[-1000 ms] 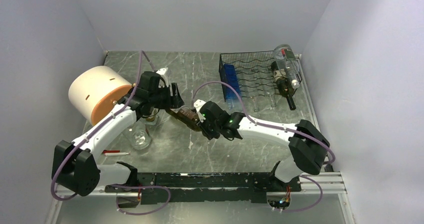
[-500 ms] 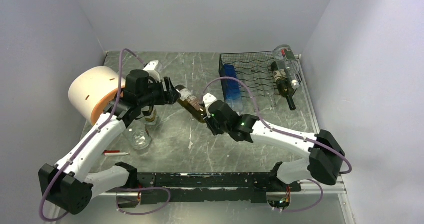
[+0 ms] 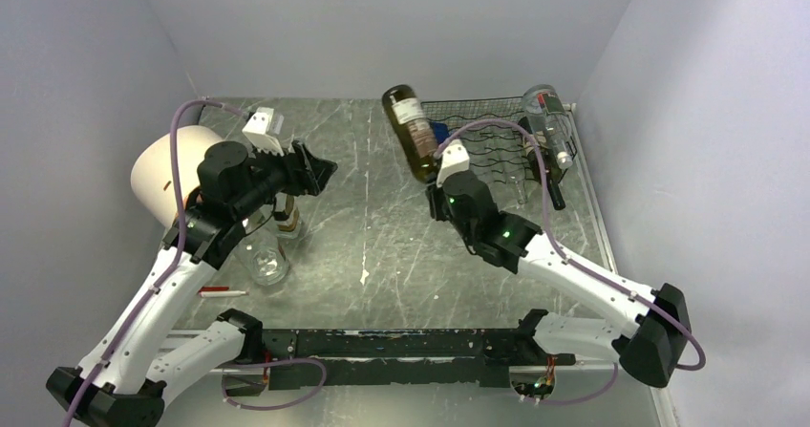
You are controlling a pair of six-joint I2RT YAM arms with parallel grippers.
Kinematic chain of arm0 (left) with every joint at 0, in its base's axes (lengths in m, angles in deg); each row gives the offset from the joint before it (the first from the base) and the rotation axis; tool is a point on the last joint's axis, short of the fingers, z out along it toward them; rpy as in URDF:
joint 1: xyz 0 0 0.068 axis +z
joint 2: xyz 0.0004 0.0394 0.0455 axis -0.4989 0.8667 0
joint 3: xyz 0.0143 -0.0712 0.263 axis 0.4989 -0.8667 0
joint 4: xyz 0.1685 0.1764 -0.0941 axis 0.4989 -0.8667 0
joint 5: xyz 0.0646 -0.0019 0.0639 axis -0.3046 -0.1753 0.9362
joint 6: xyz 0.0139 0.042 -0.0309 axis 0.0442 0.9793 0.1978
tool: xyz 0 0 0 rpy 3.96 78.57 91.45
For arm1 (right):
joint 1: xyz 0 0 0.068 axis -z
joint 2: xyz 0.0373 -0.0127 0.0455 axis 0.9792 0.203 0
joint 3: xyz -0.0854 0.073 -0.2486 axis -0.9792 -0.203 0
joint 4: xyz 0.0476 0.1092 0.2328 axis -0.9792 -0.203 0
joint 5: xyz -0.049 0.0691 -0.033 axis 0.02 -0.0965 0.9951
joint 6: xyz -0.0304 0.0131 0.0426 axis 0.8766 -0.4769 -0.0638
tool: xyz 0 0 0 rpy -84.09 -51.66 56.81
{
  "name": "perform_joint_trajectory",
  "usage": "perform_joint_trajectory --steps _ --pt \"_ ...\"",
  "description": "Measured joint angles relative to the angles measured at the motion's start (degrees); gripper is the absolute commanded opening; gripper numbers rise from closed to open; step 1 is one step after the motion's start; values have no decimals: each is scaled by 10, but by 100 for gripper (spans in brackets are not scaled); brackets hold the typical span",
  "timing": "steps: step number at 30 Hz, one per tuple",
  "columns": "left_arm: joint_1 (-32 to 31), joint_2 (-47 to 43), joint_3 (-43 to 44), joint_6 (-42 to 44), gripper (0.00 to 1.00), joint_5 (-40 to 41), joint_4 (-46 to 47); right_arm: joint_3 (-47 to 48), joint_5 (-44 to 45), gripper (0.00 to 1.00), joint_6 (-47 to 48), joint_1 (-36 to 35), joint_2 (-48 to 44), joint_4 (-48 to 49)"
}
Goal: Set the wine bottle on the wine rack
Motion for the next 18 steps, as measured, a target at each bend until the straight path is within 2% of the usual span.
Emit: perform_joint_trajectory --steps 11,18 --pt "0 -17 0 26 75 -4 5 1 18 0 -14 176 -40 -37" --pt "0 -15 0 30 75 -6 4 28 8 0 -6 299 -21 -92"
